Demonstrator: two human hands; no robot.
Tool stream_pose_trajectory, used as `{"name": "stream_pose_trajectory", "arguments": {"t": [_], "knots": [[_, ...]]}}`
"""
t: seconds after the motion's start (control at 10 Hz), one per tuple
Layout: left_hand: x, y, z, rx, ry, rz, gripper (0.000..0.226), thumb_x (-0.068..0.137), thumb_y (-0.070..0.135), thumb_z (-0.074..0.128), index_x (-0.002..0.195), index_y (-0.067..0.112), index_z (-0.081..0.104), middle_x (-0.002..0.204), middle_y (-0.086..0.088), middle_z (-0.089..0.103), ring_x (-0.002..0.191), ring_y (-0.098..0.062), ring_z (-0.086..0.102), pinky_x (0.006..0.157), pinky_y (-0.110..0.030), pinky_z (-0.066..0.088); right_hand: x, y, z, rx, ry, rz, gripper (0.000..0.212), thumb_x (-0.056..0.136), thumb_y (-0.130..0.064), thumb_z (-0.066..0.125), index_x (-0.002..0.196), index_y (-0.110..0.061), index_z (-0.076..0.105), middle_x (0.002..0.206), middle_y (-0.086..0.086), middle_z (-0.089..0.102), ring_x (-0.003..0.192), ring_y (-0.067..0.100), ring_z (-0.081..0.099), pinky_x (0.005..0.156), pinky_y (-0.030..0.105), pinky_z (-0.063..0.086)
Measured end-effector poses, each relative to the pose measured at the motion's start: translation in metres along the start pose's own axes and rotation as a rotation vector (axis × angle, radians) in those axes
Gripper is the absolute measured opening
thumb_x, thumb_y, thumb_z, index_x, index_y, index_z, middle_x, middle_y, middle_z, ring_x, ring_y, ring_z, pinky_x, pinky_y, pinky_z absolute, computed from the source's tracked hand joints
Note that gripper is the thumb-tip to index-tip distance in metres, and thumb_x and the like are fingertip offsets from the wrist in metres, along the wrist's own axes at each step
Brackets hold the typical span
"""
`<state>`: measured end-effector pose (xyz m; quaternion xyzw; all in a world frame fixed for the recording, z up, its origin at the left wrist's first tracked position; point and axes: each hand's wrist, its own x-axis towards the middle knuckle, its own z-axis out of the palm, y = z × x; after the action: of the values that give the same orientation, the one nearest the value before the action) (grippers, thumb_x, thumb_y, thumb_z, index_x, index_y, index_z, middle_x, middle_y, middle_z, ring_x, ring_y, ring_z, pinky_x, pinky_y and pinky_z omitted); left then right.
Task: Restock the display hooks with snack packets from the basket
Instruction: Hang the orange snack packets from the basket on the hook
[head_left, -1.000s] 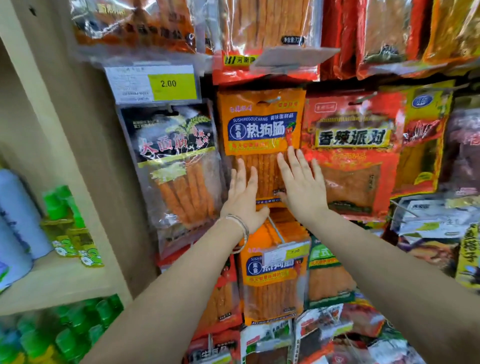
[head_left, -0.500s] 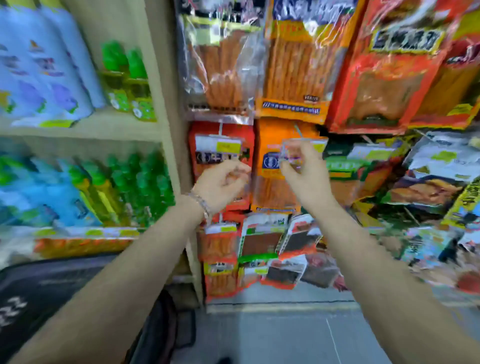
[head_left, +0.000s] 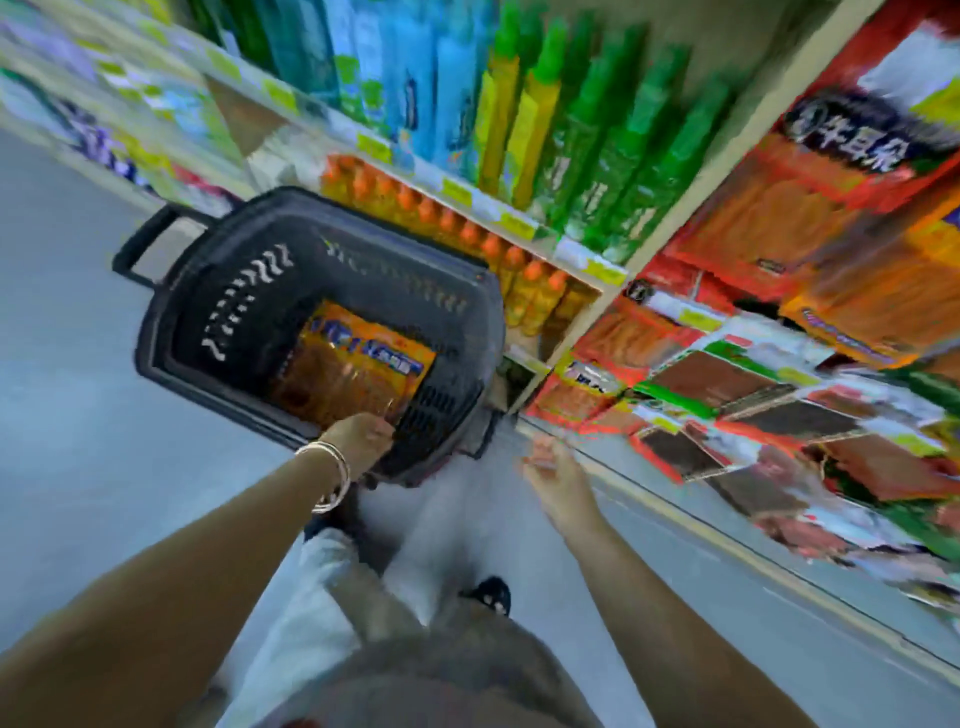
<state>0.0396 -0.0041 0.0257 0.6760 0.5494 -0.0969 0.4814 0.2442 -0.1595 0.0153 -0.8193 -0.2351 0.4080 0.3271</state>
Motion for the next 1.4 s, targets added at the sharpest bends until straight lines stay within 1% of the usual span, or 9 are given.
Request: {"name": "stream_pose_trajectory", "arguments": {"t": [0.2,0.3,0.4,0.5,0.6,0.8,1.0,1.2,1.4], "knots": [[0.03,-0.092,-0.071,-0.131,0.0,-0.11,0.028,0.091,0.012,0.054,0.117,0.002,0.061,0.119,-0.017,0.062,0.111,-0.033,0.057,0.094,-0.035,0.046,0.013,-0.031,0.11,-0.23,-0.154,-0.045,0.031,0.09,-0.017,0.061,0.12,-0.014,0.054,0.097,-0.006,0.054,0.068,-0.001,0.053,0.062,0.018,0.041],[0.061,-0.114,-0.112,-0.183,0.057,-0.116,0.025,0.089,0.009,0.051,0.11,0.01,0.064,0.106,-0.016,0.067,0.096,-0.033,0.063,0.086,-0.037,0.051,0.038,-0.054,0.153,-0.258,-0.155,-0.054,0.031,0.09,-0.019,0.061,0.12,-0.017,0.056,0.098,-0.012,0.053,0.082,0.004,0.057,0.073,0.018,0.043],[0.094,-0.12,-0.143,-0.169,0.028,-0.095,0.025,0.087,0.012,0.051,0.108,0.018,0.064,0.103,-0.009,0.068,0.093,-0.028,0.063,0.085,-0.039,0.051,0.068,-0.071,0.184,-0.308,-0.222,0.001,0.03,0.092,-0.025,0.059,0.121,-0.025,0.052,0.1,-0.016,0.051,0.086,0.002,0.056,0.069,0.014,0.041],[0.137,-0.13,-0.158,-0.158,-0.027,-0.107,0.023,0.089,0.016,0.05,0.108,0.022,0.061,0.103,-0.006,0.067,0.092,-0.024,0.063,0.086,-0.037,0.051,0.108,-0.072,0.213,-0.288,-0.242,0.123,0.029,0.093,-0.027,0.058,0.121,-0.024,0.051,0.105,-0.008,0.054,0.083,0.005,0.056,0.065,0.018,0.041],[0.18,-0.143,-0.155,-0.122,-0.086,-0.182,0.02,0.09,0.02,0.051,0.106,0.027,0.06,0.095,0.0,0.063,0.078,-0.017,0.059,0.07,-0.026,0.048,0.148,-0.056,0.241,-0.246,-0.246,0.3,0.033,0.092,-0.027,0.06,0.123,-0.019,0.049,0.11,0.002,0.057,0.088,0.016,0.056,0.072,0.026,0.04],[0.25,-0.172,-0.125,0.018,-0.26,-0.213,0.031,0.092,0.02,0.054,0.12,0.007,0.058,0.123,-0.013,0.059,0.113,-0.029,0.055,0.092,-0.031,0.041,0.227,-0.008,0.303,-0.152,-0.126,0.574,0.051,0.086,-0.029,0.068,0.128,-0.009,0.048,0.117,0.009,0.058,0.092,0.021,0.054,0.075,0.026,0.037],[0.278,-0.192,-0.117,0.046,-0.303,-0.163,0.028,0.094,0.021,0.047,0.118,0.015,0.06,0.125,-0.011,0.059,0.111,-0.028,0.056,0.1,-0.034,0.041,0.281,0.031,0.352,0.007,0.004,0.761,0.086,0.072,-0.036,0.08,0.139,-0.003,0.037,0.138,0.016,0.048,0.121,0.032,0.051,0.1,0.039,0.043],[0.283,-0.194,-0.122,0.005,-0.21,-0.171,0.027,0.091,0.03,0.048,0.115,0.024,0.059,0.112,-0.003,0.063,0.099,-0.021,0.059,0.09,-0.031,0.046,0.29,0.036,0.375,0.132,0.064,0.962,0.119,0.056,-0.048,0.087,0.144,-0.003,0.02,0.146,0.014,0.038,0.128,0.032,0.045,0.102,0.044,0.043],[0.28,-0.192,-0.125,0.042,-0.242,-0.197,0.034,0.092,0.032,0.048,0.124,0.022,0.055,0.12,-0.005,0.061,0.107,-0.023,0.057,0.095,-0.035,0.046,0.252,0.023,0.358,0.169,0.169,0.708,0.059,0.072,-0.04,0.079,0.122,-0.016,0.059,0.101,0.0,0.07,0.1,0.021,0.063,0.082,0.025,0.045]]}}
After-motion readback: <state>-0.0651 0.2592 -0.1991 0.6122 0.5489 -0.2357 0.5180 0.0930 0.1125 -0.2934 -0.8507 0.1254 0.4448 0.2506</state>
